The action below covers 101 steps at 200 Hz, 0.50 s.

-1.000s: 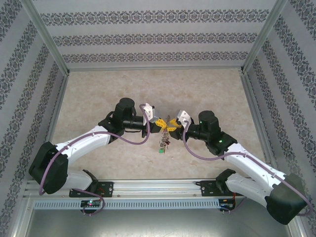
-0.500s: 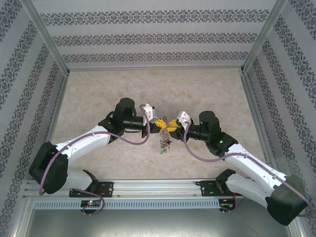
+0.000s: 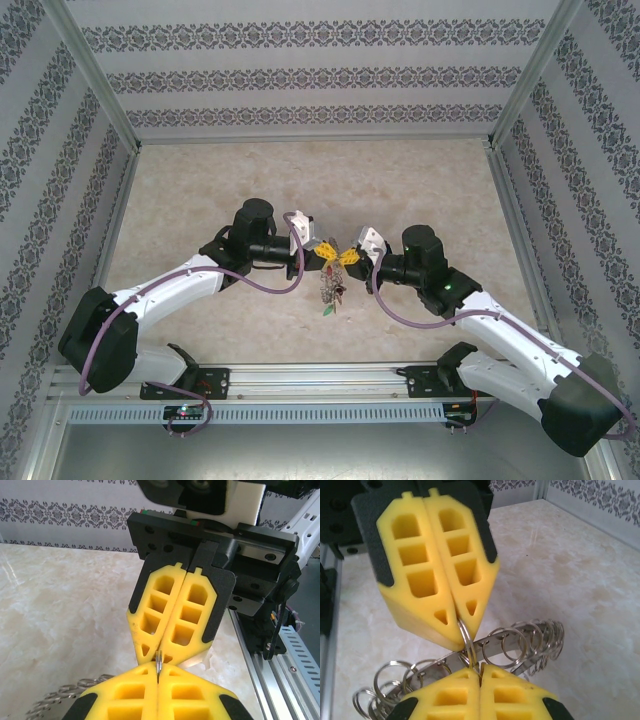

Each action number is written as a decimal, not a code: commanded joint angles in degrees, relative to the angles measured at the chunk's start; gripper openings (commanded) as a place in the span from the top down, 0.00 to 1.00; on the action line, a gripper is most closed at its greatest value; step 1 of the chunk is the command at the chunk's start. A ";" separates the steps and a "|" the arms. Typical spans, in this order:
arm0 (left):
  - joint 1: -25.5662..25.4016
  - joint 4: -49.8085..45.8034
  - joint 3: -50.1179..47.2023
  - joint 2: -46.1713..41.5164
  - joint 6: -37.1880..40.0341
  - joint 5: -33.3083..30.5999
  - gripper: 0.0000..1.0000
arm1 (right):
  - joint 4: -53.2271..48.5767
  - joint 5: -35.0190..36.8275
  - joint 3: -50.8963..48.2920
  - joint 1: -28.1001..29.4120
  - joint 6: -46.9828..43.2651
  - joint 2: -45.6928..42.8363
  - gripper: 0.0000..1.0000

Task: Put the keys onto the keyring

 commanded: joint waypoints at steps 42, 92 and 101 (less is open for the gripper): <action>0.29 4.60 1.20 -0.98 -0.37 3.07 1.00 | -5.28 0.80 2.57 -1.55 0.92 2.24 1.00; 0.32 5.85 -0.63 1.85 -0.03 0.81 1.00 | -4.67 2.74 4.65 -1.64 2.92 2.19 1.00; 0.33 6.00 -0.87 2.23 -0.02 0.72 0.99 | -6.00 3.30 5.27 -1.47 2.16 2.41 1.00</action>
